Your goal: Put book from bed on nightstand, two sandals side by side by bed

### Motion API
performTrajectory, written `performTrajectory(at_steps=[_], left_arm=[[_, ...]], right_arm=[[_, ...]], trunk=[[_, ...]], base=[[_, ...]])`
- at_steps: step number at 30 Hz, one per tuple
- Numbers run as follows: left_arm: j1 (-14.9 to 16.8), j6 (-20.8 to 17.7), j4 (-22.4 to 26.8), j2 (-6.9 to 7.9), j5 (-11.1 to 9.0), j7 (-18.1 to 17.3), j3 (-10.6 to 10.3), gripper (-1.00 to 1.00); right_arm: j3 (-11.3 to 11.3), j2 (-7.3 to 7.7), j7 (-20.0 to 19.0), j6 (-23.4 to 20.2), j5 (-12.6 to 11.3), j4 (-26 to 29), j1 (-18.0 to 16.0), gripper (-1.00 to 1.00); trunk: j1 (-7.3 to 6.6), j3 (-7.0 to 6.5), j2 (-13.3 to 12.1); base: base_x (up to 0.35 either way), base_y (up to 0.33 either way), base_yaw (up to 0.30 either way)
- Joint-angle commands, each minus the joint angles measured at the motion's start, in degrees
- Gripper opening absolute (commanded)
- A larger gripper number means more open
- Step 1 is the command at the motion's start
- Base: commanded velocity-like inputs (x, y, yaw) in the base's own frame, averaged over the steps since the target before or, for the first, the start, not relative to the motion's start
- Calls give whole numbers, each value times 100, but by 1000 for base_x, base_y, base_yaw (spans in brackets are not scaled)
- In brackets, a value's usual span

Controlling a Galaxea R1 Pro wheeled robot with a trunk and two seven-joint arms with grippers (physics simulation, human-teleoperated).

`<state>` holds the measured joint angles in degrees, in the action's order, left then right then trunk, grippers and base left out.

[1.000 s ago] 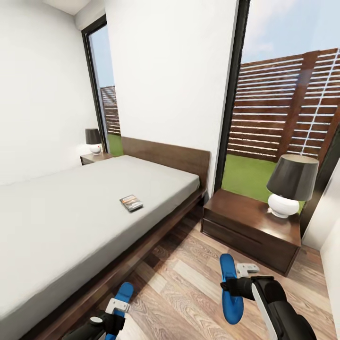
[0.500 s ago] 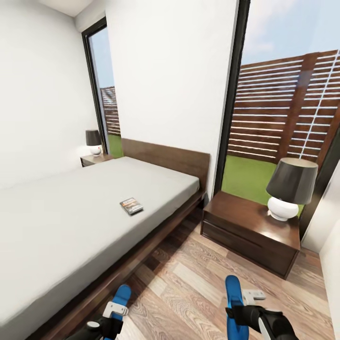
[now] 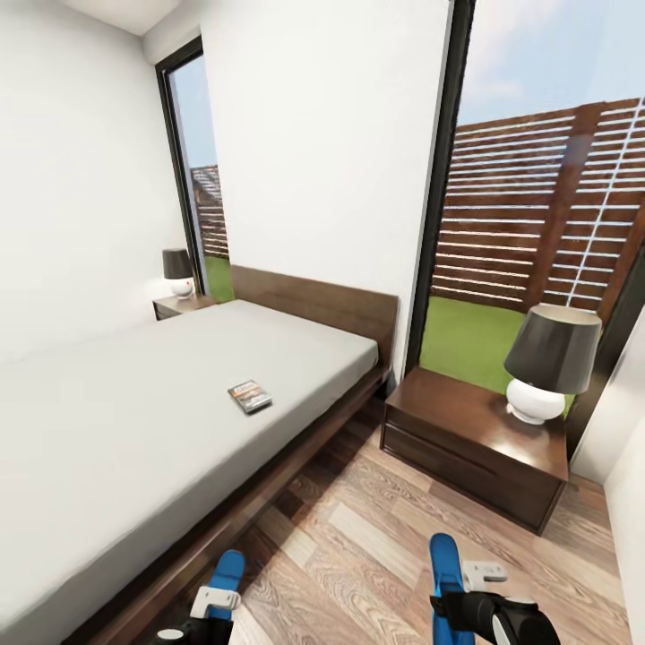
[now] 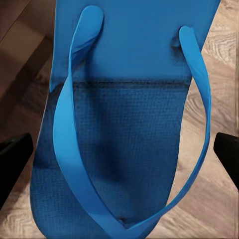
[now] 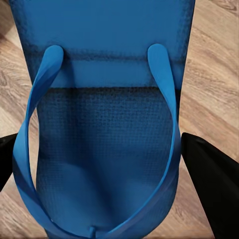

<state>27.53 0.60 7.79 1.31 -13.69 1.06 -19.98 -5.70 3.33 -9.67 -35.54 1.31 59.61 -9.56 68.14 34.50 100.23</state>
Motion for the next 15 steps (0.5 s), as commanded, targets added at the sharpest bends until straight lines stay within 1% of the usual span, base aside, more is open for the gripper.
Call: performTrajectory(at_steps=[1,3,5,8,15], left_arm=[[-6,14,3,2,-96,32,-55,-100],[-25,25,3,0,-165,33,-57,-100],[-44,34,2,-6,-227,34,-58,-100],[-82,41,3,-20,-289,34,-59,-100],[-205,51,3,-27,-322,34,-59,-100]], right_arm=[[-10,-2,-28,-23,8,-15,-3,-100],[-12,-1,-27,-5,9,-96,-2,-100],[-19,6,-27,124,6,-275,-2,-100],[-25,15,-39,430,3,-508,-2,-100],[-27,12,-38,578,8,-627,-2,-100]], trunk=[[-23,-13,-39],[-67,-49,-119],[-111,-85,-199],[-177,-138,-319],[-331,-264,-600]], base=[[0,0,0],[0,0,0],[0,0,0],[0,0,0],[0,0,0]])
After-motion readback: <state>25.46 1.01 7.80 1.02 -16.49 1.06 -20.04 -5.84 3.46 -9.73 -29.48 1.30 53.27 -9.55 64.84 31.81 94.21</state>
